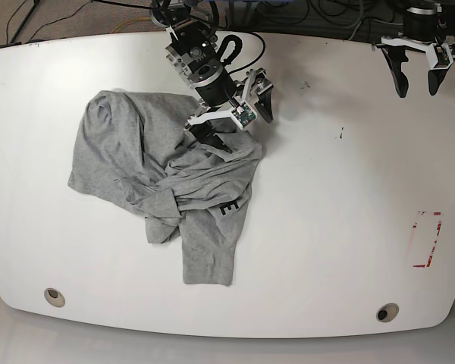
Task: Layout the t-shirt on the table in an organized manner, then fold the t-shirt properly
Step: 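Move the right gripper down onto the grey t-shirt heap and pinch fabric, then lift the pinched t-shirt with the right gripper, letting it hang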
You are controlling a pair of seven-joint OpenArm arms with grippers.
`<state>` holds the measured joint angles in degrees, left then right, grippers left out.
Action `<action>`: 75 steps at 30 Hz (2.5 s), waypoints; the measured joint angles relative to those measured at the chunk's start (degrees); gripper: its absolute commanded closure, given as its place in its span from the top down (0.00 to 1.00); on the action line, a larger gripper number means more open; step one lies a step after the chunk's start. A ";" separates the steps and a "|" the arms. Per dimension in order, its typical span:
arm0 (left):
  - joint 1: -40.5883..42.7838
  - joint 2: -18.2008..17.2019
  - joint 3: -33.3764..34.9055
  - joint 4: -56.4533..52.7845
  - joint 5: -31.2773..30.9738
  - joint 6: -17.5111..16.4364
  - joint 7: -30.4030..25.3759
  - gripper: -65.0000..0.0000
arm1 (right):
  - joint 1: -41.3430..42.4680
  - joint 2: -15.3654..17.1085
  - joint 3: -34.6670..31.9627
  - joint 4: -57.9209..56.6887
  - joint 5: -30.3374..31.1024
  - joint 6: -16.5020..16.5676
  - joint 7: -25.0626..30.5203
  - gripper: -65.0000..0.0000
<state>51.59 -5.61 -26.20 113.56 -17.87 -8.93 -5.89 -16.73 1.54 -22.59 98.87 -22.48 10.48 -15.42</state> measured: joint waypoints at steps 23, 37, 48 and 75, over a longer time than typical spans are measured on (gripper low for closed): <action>0.00 -0.02 0.00 -0.11 0.09 0.00 0.04 0.60 | 5.40 0.04 0.15 -3.82 -0.04 -0.20 0.15 0.32; -1.33 0.04 2.19 -0.24 6.34 -0.07 0.20 0.60 | 4.35 0.09 0.17 -2.34 -0.26 -0.22 -0.24 0.00; -1.55 0.02 4.46 -0.26 6.49 -0.11 0.20 0.60 | 1.14 0.07 0.20 9.40 -0.26 -0.04 -0.24 0.00; -12.79 0.22 9.14 -0.57 6.51 -9.42 14.14 0.60 | 27.43 0.07 0.07 15.02 -0.26 0.24 -1.40 0.00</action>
<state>38.81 -5.39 -17.06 112.99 -11.35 -18.35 8.25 10.70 1.61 -22.52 113.89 -22.74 10.72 -16.82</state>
